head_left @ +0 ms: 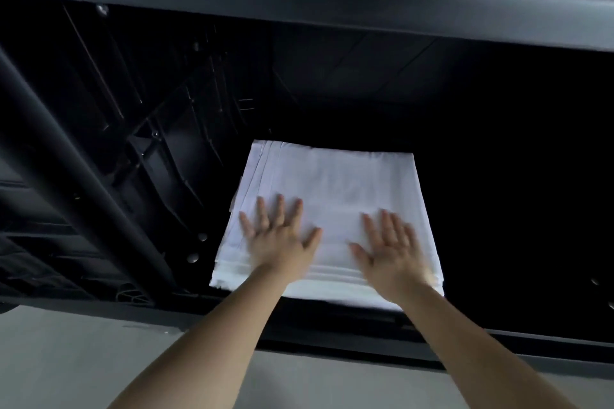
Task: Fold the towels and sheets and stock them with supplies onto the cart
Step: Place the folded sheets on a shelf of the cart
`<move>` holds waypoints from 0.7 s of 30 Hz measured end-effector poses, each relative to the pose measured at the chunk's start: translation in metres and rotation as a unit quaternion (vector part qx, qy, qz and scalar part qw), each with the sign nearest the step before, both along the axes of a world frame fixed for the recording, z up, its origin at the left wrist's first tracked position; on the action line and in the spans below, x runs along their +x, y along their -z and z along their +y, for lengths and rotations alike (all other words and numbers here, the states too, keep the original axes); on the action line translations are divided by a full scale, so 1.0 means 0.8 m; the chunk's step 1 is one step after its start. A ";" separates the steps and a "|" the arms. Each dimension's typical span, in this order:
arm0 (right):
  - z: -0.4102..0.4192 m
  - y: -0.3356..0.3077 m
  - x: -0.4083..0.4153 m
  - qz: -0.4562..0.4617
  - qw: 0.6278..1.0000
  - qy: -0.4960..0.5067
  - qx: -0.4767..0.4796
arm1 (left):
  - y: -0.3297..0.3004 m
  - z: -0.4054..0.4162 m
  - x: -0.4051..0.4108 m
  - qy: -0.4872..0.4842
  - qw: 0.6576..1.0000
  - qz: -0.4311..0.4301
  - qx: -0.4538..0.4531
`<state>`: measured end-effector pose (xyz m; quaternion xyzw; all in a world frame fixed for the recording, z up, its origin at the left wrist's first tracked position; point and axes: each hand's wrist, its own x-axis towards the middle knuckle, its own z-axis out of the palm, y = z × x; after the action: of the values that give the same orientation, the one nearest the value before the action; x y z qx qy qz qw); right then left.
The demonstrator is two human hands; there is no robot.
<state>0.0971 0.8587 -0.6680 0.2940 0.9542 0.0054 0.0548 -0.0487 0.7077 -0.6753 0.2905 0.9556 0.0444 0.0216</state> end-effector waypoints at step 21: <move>0.074 -0.014 -0.249 0.059 0.997 -0.044 -0.022 | 0.028 -0.003 0.011 -0.082 0.995 0.030 0.039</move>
<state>-0.1023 0.9178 -0.6569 0.2502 0.9677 -0.0310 0.0045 -0.0400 0.7050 -0.6979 0.2125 0.9741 0.0744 -0.0218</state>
